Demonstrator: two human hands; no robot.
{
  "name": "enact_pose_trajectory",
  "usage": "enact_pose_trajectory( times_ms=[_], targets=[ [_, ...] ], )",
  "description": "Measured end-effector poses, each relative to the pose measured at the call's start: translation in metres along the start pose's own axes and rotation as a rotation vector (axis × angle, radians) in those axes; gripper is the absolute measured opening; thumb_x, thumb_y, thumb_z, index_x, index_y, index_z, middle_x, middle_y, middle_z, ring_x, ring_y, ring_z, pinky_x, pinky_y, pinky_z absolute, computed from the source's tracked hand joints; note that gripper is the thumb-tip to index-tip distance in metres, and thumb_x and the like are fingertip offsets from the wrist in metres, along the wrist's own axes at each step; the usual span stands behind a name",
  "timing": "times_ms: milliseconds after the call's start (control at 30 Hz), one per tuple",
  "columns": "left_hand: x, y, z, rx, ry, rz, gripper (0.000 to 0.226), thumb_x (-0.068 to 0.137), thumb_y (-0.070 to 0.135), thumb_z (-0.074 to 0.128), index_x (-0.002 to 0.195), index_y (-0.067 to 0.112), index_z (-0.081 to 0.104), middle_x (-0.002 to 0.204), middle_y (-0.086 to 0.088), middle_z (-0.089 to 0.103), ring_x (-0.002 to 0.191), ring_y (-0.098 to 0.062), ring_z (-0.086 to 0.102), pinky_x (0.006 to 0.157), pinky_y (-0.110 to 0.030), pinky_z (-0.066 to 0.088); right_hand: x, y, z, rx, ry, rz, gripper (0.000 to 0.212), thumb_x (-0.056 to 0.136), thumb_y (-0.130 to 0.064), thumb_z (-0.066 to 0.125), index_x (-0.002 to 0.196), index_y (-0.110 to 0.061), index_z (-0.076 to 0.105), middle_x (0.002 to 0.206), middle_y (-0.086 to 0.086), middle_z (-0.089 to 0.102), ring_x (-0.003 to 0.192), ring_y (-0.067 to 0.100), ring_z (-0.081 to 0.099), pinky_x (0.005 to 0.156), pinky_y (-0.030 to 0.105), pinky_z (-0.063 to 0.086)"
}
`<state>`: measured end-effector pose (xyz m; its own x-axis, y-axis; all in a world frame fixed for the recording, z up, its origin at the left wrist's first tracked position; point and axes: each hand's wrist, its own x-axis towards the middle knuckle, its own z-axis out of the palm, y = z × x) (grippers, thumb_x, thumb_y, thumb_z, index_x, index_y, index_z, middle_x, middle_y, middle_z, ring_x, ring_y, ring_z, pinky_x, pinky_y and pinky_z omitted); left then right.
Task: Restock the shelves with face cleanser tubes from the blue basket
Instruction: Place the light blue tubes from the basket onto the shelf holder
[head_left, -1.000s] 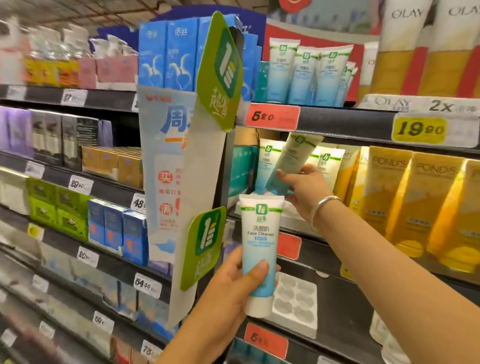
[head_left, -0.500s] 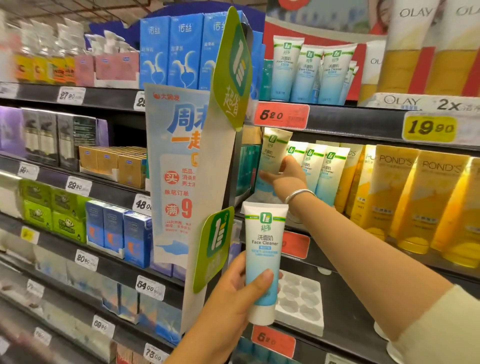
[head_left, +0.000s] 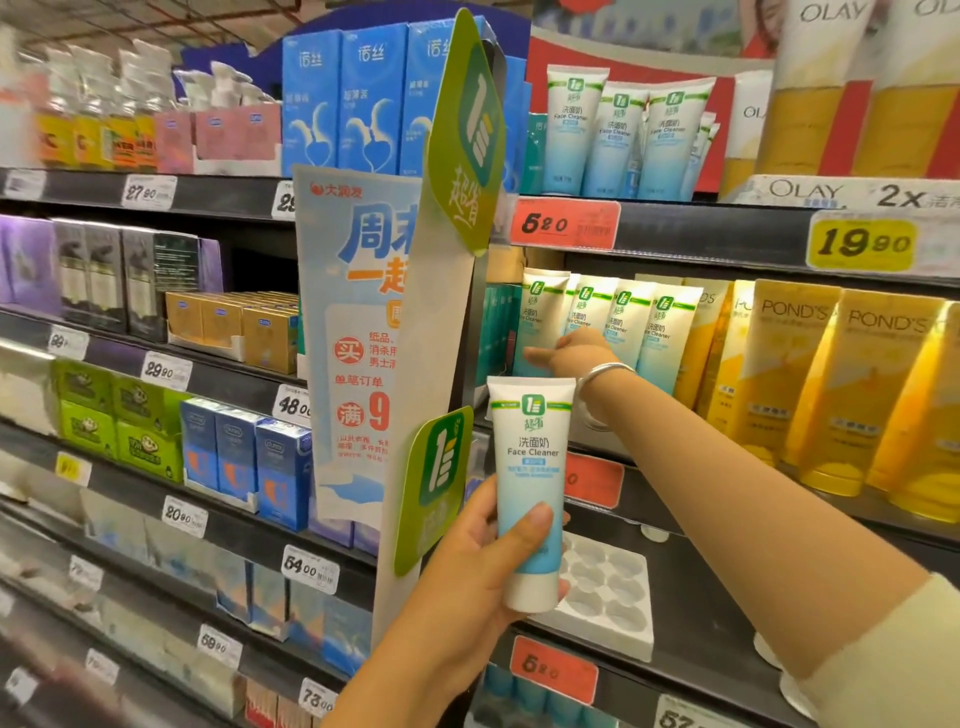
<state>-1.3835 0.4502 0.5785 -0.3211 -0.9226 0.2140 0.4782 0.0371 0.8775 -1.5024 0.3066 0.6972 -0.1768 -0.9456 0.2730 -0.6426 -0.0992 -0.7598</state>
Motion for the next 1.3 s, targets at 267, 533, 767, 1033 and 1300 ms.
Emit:
enact_pose_trajectory(
  times_ms=[267, 533, 767, 1033, 1300],
  targets=[
    [0.025, 0.023, 0.016, 0.133, 0.087, -0.064, 0.055, 0.062, 0.041, 0.069, 0.108, 0.016, 0.054, 0.091, -0.006, 0.068, 0.068, -0.01, 0.066, 0.055, -0.027, 0.053, -0.067, 0.029, -0.05, 0.594, -0.258, 0.031, 0.026, 0.09, -0.035, 0.055, 0.089, -0.011, 0.062, 0.074, 0.004, 0.07, 0.063, 0.015, 0.068, 0.059, 0.026, 0.058],
    [0.06, 0.05, 0.041, 0.222, 0.106, -0.01, 0.042, 0.076, 0.038, 0.07, 0.107, 0.016, 0.054, 0.099, -0.006, 0.064, 0.078, -0.015, 0.064, 0.058, -0.029, 0.055, -0.084, 0.026, -0.069, 0.49, -0.403, -0.068, 0.024, 0.076, -0.03, 0.067, 0.095, -0.015, 0.066, 0.095, 0.004, 0.074, 0.083, 0.016, 0.07, 0.076, 0.028, 0.056],
    [0.086, 0.068, 0.047, 0.56, 0.184, 0.241, 0.037, 0.08, 0.028, 0.069, 0.115, 0.019, 0.058, 0.105, 0.001, 0.065, 0.085, -0.009, 0.063, 0.054, -0.009, 0.047, -0.066, 0.017, -0.068, 0.561, -0.117, -0.135, 0.015, 0.082, -0.016, 0.068, 0.093, -0.01, 0.061, 0.093, 0.009, 0.07, 0.079, 0.017, 0.072, 0.067, 0.027, 0.059],
    [0.123, 0.061, 0.045, 0.753, 0.26, 0.351, 0.042, 0.086, 0.009, 0.061, 0.126, 0.021, 0.054, 0.118, 0.002, 0.061, 0.098, -0.009, 0.058, 0.066, -0.013, 0.043, -0.036, 0.017, -0.049, 0.113, 0.271, -0.382, 0.027, 0.079, -0.014, 0.069, 0.098, -0.013, 0.049, 0.11, 0.009, 0.063, 0.102, 0.025, 0.062, 0.082, 0.028, 0.053],
    [0.136, 0.055, 0.037, 0.839, 0.286, 0.259, 0.048, 0.089, 0.008, 0.057, 0.134, 0.018, 0.047, 0.13, -0.004, 0.056, 0.11, -0.015, 0.053, 0.092, -0.028, 0.044, -0.014, 0.031, -0.031, 0.168, 0.269, -0.26, 0.037, 0.078, -0.022, 0.072, 0.108, -0.013, 0.053, 0.114, 0.008, 0.063, 0.1, 0.023, 0.061, 0.079, 0.026, 0.049]
  ],
)
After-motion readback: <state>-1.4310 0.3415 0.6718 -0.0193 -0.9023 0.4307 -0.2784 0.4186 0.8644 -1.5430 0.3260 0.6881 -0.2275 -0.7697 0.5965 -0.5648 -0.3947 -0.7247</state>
